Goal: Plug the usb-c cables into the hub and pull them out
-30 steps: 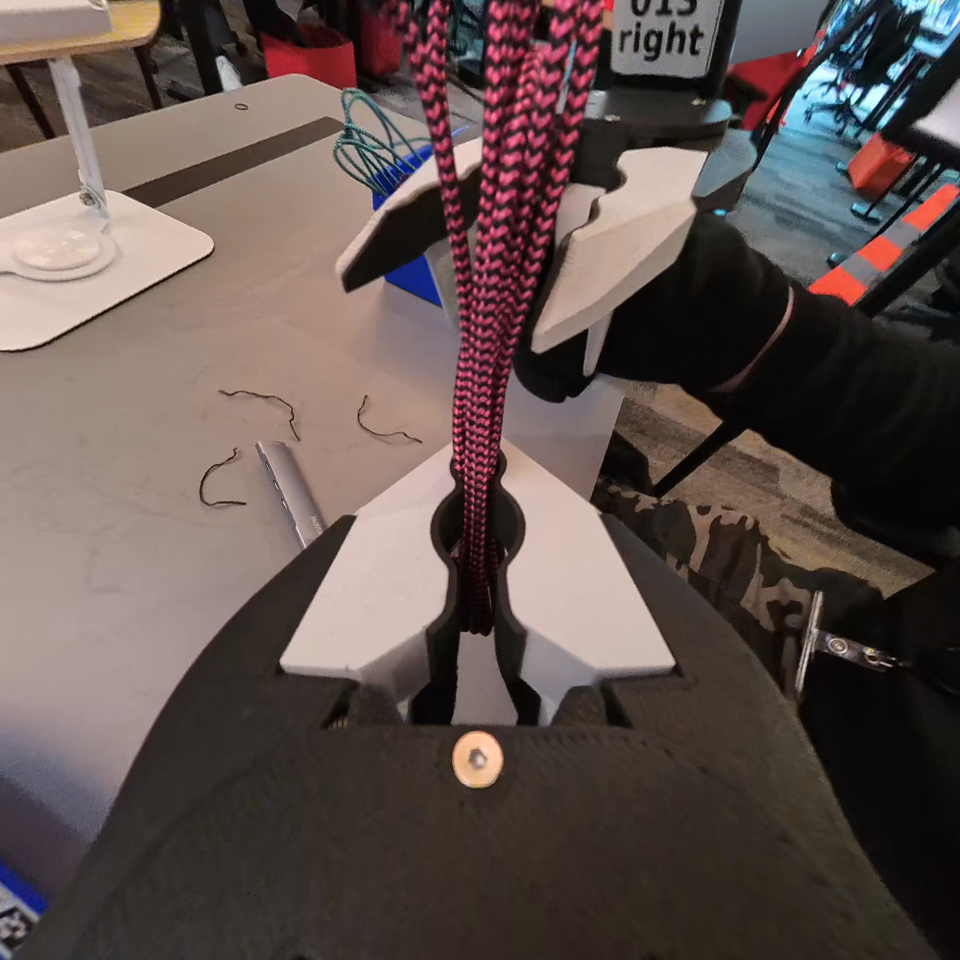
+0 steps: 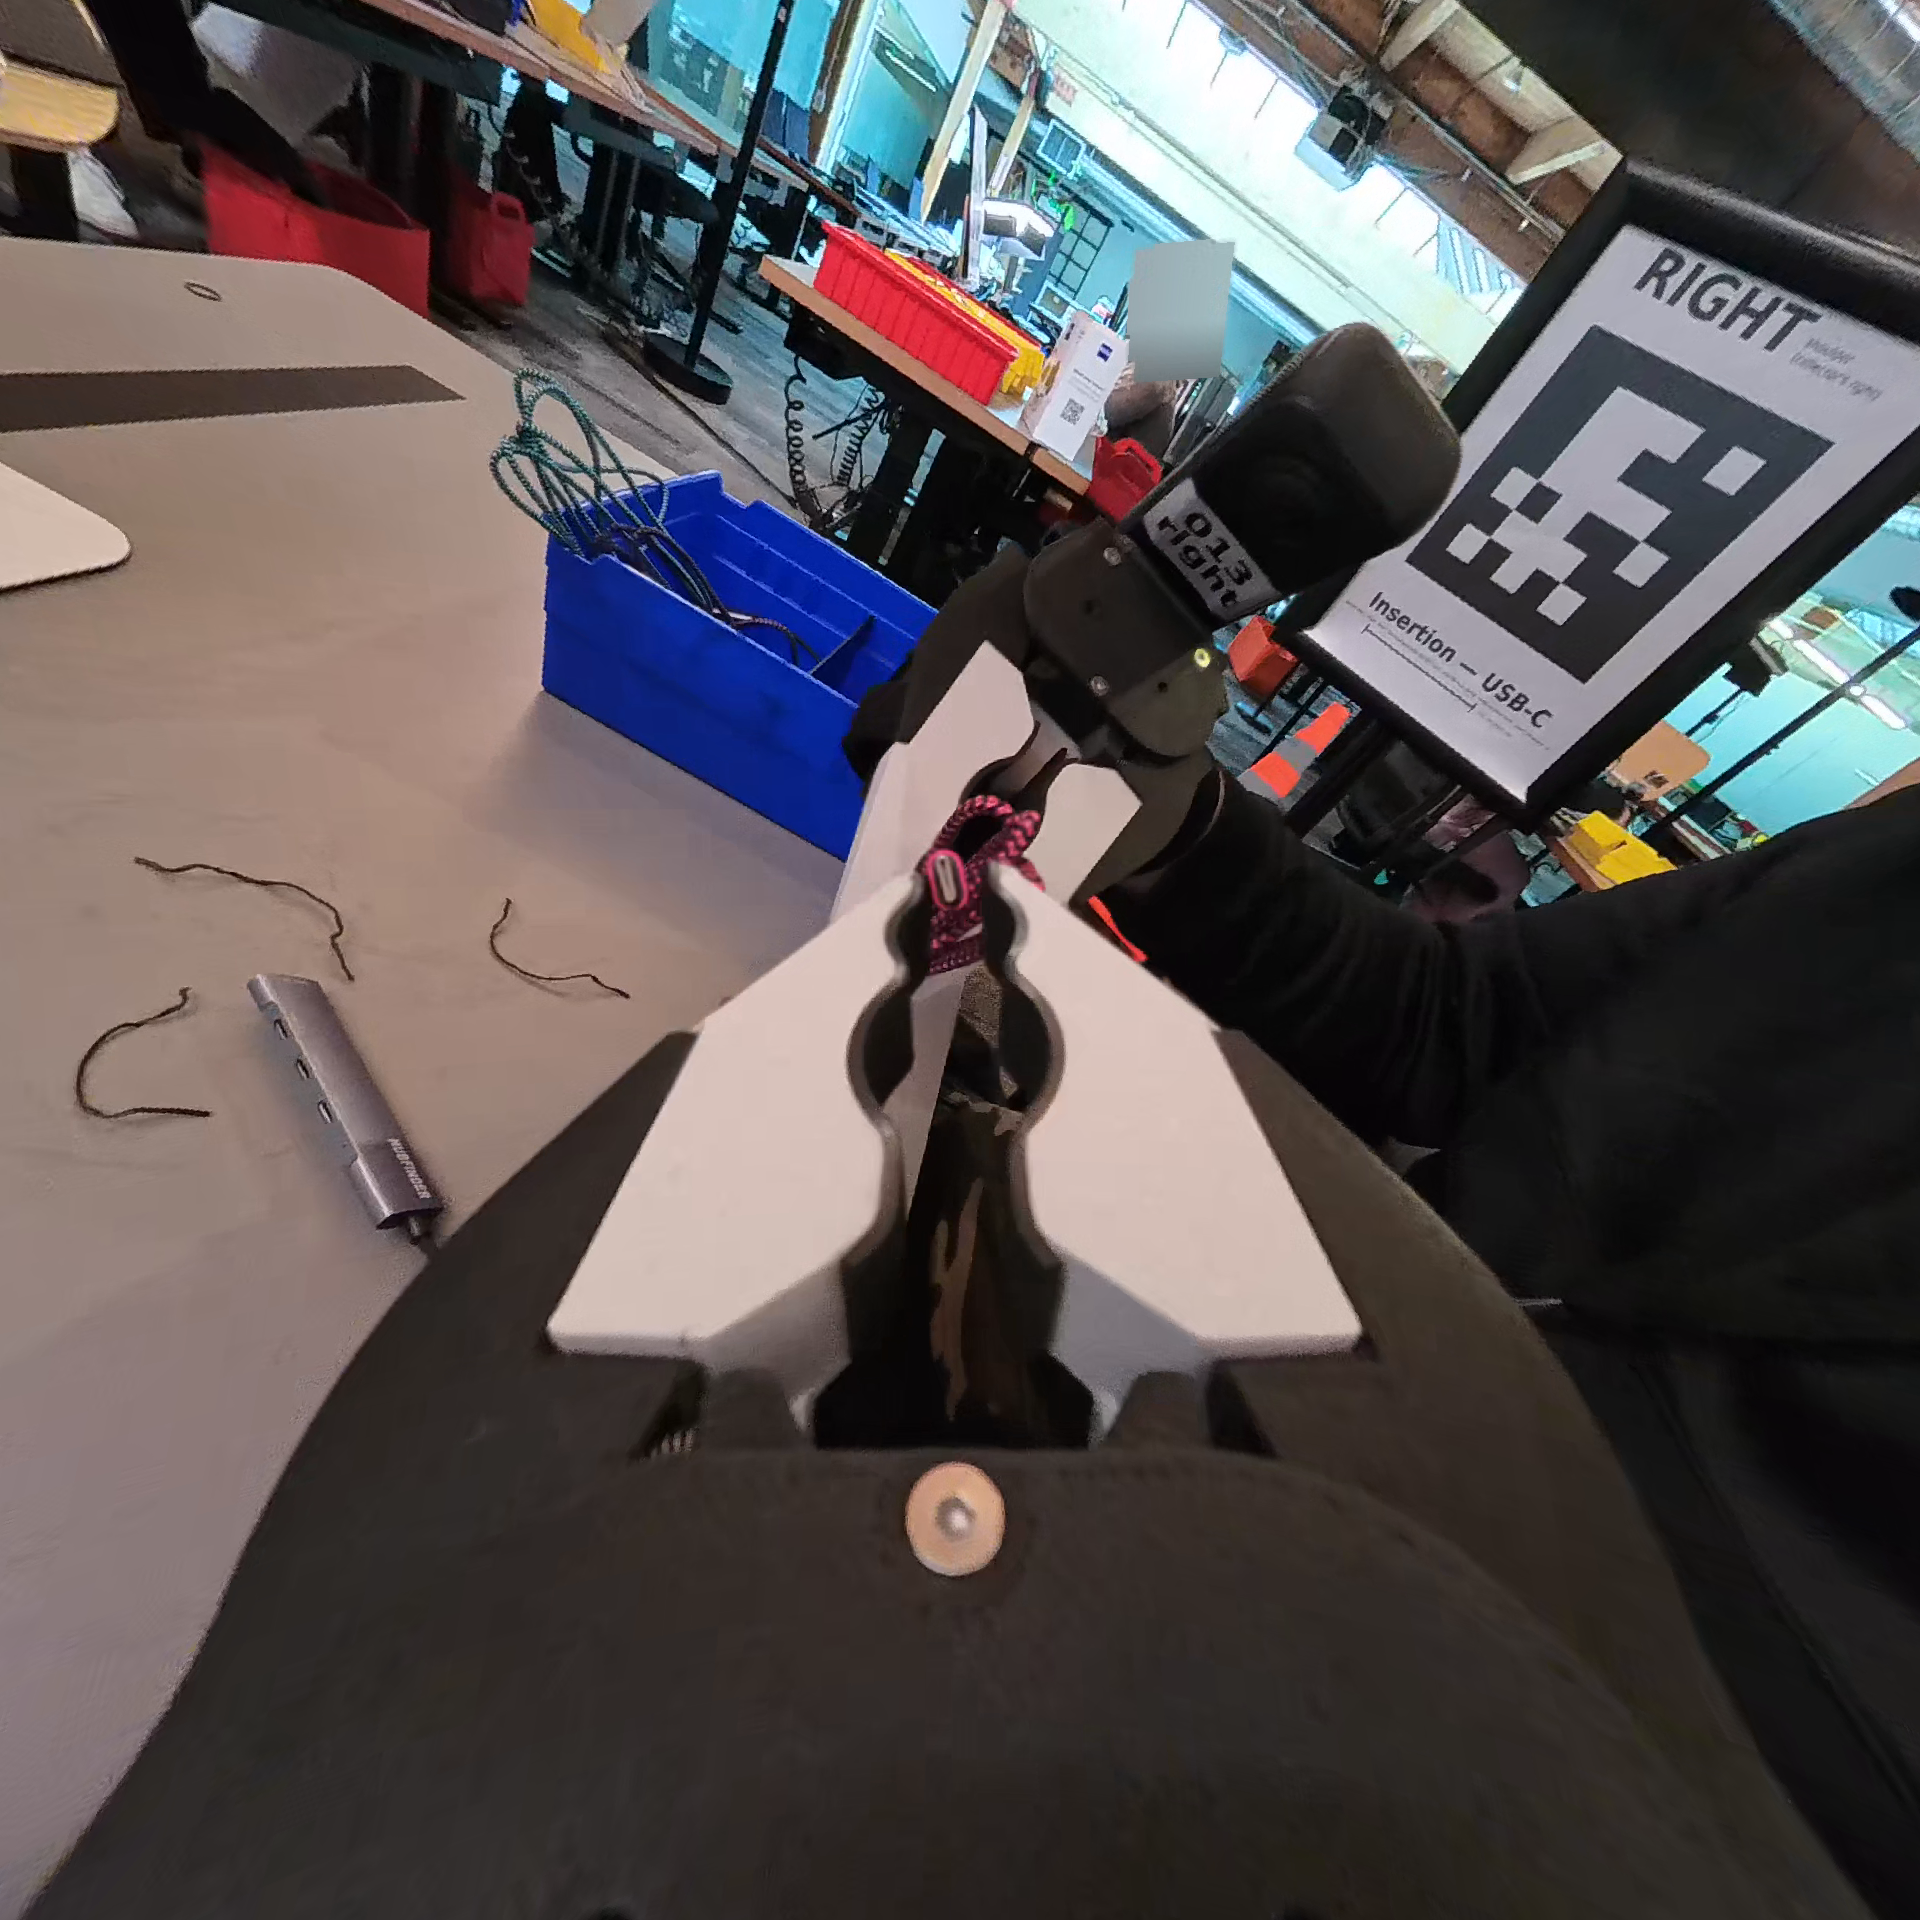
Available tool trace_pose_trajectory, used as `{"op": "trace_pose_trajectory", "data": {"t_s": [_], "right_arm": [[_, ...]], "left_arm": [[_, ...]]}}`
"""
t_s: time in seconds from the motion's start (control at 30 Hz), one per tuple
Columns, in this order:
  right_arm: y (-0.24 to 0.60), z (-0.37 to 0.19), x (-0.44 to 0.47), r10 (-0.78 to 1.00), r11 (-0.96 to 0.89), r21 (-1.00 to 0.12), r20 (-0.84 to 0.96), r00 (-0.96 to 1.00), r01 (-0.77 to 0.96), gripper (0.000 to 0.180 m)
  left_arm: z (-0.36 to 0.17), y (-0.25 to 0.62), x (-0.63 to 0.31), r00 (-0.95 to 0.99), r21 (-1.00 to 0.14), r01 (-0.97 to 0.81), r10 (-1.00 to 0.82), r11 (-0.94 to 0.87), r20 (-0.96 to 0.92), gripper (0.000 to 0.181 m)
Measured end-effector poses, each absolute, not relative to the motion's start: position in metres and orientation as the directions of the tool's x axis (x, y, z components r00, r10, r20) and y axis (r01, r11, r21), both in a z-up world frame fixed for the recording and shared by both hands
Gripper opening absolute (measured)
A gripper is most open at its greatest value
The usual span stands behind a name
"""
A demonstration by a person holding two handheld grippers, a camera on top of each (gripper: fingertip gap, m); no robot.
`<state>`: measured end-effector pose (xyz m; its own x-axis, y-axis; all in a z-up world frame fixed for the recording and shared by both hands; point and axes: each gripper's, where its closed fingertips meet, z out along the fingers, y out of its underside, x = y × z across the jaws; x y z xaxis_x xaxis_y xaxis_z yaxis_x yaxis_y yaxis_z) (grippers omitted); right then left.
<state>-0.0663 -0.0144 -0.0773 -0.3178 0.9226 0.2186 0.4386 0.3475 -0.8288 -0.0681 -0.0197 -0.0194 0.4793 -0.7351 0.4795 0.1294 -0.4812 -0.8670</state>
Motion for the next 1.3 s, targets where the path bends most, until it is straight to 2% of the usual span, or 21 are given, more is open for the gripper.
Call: {"op": "trace_pose_trajectory", "data": {"t_s": [0.73,1.3], "right_arm": [[-0.019,-0.091,-0.057,0.875,0.459,-0.753,0.292,-0.385,0.471,0.003],[-0.011,-0.09,-0.059,0.875,0.471,-0.75,0.331,-0.353,0.465,0.005]], "left_arm": [[-0.033,-0.022,-0.059,0.402,-0.813,0.148,-0.717,-0.563,0.57,0.004],[-0.037,-0.019,-0.06,0.414,-0.803,0.152,-0.701,-0.576,0.581,0.004]]}}
